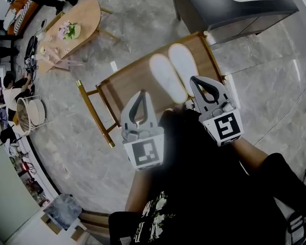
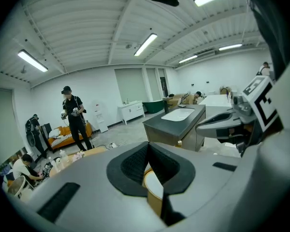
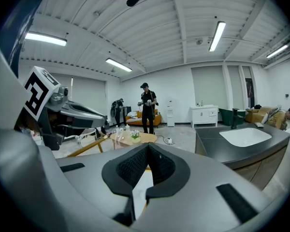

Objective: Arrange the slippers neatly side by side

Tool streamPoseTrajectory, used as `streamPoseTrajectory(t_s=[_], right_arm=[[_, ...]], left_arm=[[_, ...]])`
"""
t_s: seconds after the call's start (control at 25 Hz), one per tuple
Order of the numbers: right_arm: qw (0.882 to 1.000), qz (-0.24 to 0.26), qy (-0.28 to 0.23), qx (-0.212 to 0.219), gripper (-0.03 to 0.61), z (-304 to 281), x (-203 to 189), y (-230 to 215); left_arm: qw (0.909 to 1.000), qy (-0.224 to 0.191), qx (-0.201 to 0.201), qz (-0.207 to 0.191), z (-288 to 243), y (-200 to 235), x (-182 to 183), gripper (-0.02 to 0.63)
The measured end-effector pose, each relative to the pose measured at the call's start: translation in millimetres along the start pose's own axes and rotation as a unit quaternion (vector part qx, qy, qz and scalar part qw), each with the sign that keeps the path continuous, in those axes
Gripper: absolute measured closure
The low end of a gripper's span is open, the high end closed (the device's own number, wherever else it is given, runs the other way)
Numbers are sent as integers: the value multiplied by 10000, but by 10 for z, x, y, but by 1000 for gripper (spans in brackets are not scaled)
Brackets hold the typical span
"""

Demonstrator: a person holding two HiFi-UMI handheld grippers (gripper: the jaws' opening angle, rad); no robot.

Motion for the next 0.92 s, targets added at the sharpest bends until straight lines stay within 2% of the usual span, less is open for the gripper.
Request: streamPoseTrajectory(t_s=[0.4, 0.92], right_arm=[[9995, 89, 118, 290, 580, -140, -82, 109], [9984, 224, 68, 506, 580, -276, -16, 193]], left_arm=[[9993, 116, 352, -15, 84, 140, -131, 611], [9989, 89, 446, 79, 17, 214, -162, 611]])
Point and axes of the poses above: the fingertips, and each gripper's own axes: z backward along the fingers, y to its left, x out of its top, the point moved 4 cm from there along z, backward along the fingers, and after that the axes turned 3 degrees about y, right-handed, at the moved point
